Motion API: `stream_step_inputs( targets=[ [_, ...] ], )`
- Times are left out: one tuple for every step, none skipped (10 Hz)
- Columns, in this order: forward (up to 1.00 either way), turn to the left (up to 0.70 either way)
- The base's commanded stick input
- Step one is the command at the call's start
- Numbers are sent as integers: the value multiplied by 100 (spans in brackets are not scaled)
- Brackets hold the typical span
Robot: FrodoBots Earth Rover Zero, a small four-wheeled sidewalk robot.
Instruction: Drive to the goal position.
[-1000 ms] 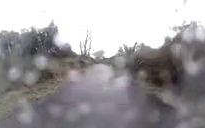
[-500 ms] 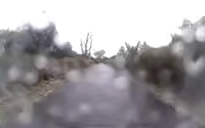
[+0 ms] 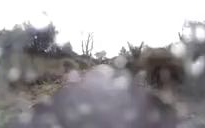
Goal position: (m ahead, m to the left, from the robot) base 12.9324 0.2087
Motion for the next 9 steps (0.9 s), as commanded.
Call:
stream_step_inputs(
  targets=[
    [100,0],
    [100,0],
    [100,0],
    [100,0],
    [100,0],
    [100,0],
    [100,0],
    [100,0],
    [100,0]
  ],
)
